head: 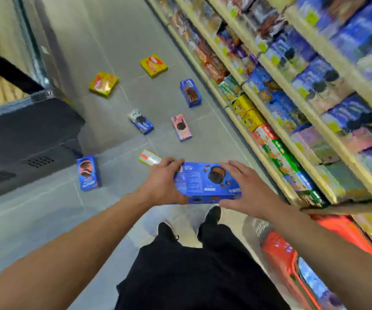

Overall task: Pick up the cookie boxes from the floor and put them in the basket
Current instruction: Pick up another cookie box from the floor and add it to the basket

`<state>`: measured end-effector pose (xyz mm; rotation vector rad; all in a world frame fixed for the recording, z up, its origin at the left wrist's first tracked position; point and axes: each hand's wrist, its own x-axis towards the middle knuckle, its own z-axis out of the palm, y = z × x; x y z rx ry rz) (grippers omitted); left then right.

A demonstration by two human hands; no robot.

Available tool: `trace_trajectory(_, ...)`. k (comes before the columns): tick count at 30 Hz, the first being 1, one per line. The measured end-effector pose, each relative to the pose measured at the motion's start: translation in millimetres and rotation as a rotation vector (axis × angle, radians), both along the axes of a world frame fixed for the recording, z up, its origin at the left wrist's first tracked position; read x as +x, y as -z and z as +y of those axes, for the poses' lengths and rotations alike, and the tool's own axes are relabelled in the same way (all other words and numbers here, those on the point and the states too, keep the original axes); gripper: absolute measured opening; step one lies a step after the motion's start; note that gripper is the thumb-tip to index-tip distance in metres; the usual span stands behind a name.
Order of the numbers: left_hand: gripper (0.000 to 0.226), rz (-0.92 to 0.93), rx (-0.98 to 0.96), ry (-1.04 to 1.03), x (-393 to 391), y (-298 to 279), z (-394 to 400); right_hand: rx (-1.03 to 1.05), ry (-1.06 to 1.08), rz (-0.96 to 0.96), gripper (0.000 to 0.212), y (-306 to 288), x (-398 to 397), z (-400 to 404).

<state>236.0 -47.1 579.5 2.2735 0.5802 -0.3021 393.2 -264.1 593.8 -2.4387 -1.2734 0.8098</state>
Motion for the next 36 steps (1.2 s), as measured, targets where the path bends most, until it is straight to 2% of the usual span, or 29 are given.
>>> trace_trajectory(4,0.125,0.065,-0.044,0.242,67,-36,-55,0.06,0.294,-0.078,0.104,-24,-12,-96)
trace_trajectory(6,0.117,0.089,-0.063,0.37,98,-47,-93,0.107,0.443,-0.104,0.109,-30,-21,-144)
trace_trajectory(8,0.098,0.113,-0.16,0.409,120,-52,-123,0.161,0.536,-0.116,0.109,-31,-28,-179)
trace_trajectory(11,0.1,0.225,-0.316,0.428,151,-59,-186,0.199,0.681,-0.174,0.106,-38,-34,-247)
trace_trajectory(15,0.092,0.302,-0.465,0.49,176,-63,-270,0.211,0.804,-0.225,0.087,-42,-37,-331)
trace_trajectory(19,0.063,0.35,-0.569,0.446,192,-59,-354,0.223,0.93,-0.207,0.065,-40,-39,-413)
trace_trajectory(22,0.045,0.356,-0.617,0.428,200,-53,-410,0.345,1.135,-0.135,0.06,-40,-43,-464)
trace_trajectory(26,0.044,0.38,-0.668,0.521,217,-48,-475,0.615,1.517,0.023,0.066,-32,-56,-514)
trace_trajectory(29,0.037,0.398,-0.73,0.553,234,-43,-529,0.784,1.807,0.039,0.071,-20,-58,-541)
trace_trajectory(32,0.066,0.392,-0.673,0.637,258,-37,-576,0.863,2.058,0.038,0.068,-10,-53,-557)
trace_trajectory(34,0.069,0.389,-0.614,0.743,280,-29,-607,0.871,2.187,0.025,0.059,-2,-48,-567)
trace_trajectory(36,0.083,0.375,-0.538,0.807,304,-21,-637,0.87,2.306,-0.008,0.053,5,-39,-574)
